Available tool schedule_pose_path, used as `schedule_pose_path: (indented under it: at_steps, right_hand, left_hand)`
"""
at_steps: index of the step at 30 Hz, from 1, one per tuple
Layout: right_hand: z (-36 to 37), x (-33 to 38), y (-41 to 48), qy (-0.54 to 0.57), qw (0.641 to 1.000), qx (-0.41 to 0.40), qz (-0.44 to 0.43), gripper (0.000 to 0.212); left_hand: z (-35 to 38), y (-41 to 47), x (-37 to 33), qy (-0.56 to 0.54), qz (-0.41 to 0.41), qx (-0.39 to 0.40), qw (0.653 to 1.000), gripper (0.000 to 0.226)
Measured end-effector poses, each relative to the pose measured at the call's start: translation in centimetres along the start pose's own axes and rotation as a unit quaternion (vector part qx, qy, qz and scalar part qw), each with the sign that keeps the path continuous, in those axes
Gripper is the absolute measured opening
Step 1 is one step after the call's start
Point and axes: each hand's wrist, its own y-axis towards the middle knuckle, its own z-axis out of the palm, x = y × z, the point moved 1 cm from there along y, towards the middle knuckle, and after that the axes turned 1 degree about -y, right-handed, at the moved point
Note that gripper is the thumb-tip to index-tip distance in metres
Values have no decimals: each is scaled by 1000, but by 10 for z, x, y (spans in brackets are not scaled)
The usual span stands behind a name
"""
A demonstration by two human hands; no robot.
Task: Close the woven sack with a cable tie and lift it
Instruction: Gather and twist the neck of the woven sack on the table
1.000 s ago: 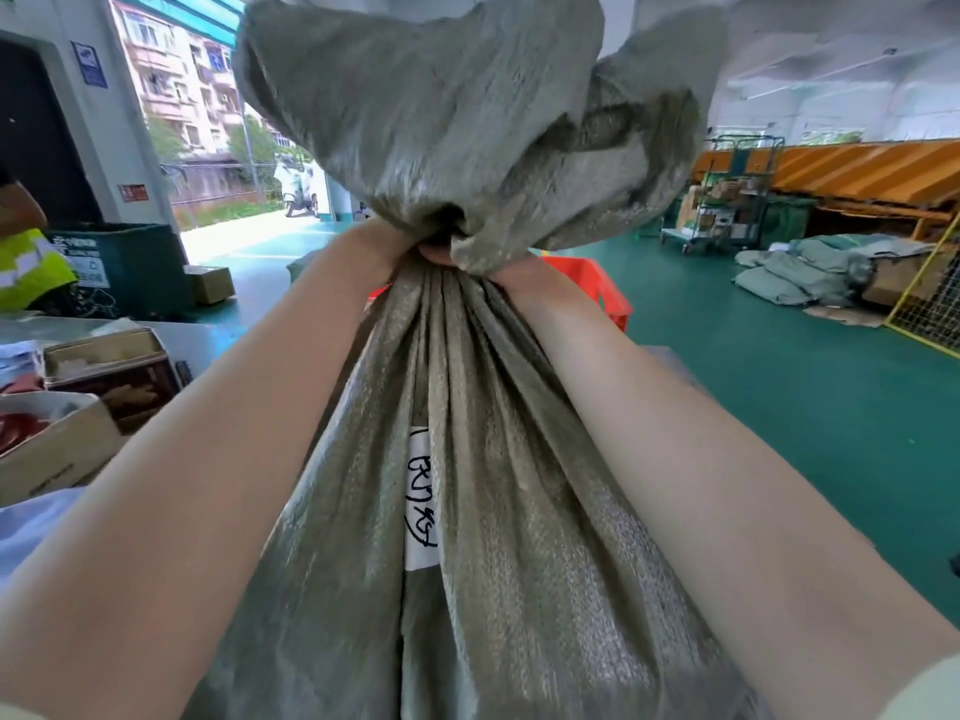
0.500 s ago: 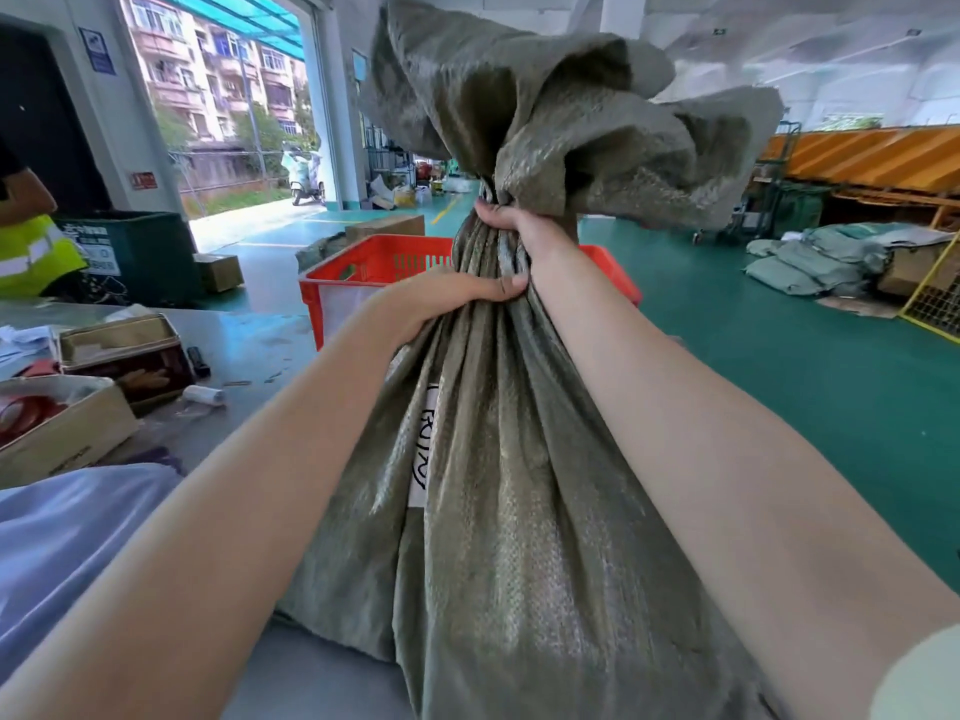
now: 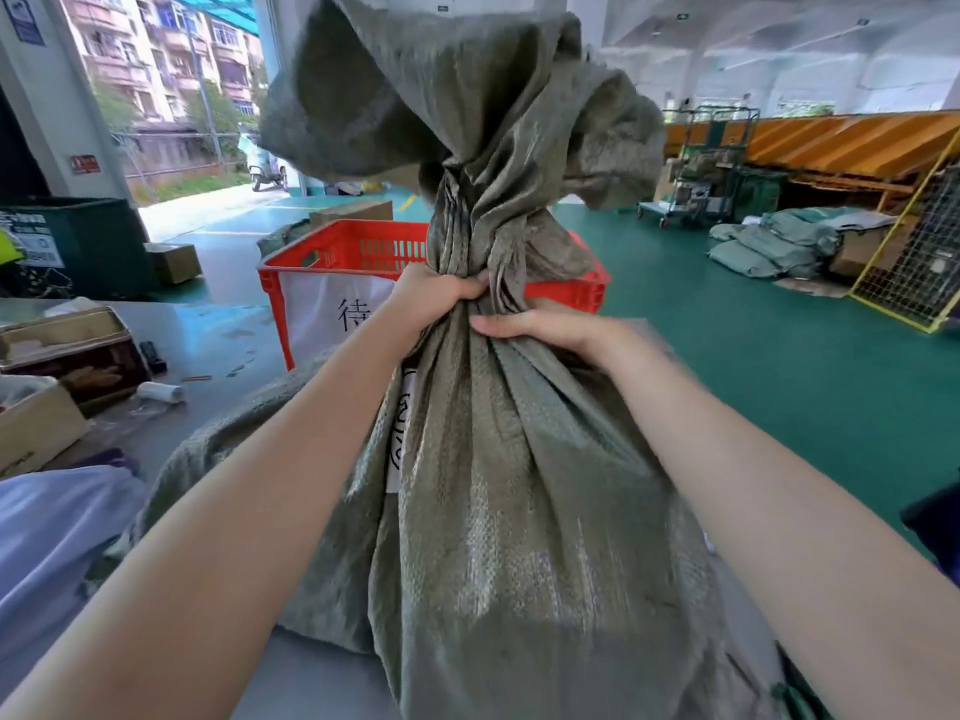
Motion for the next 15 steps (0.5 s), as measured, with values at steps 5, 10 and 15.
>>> schedule_pose_path:
  at_steps: [5, 10, 15]
  right_hand:
    - [9, 6, 9, -11, 990, -91, -108, 55]
    - [10, 13, 20, -15, 977, -158, -141, 68]
    - [7, 12, 18, 31, 967, -238, -89, 55]
  left_hand:
    - [-10, 11, -7, 72, 21, 3, 997, 42]
    - [-17, 19, -29, 150, 82, 38, 985, 44]
    - [0, 19, -56, 405, 149, 21, 902, 54]
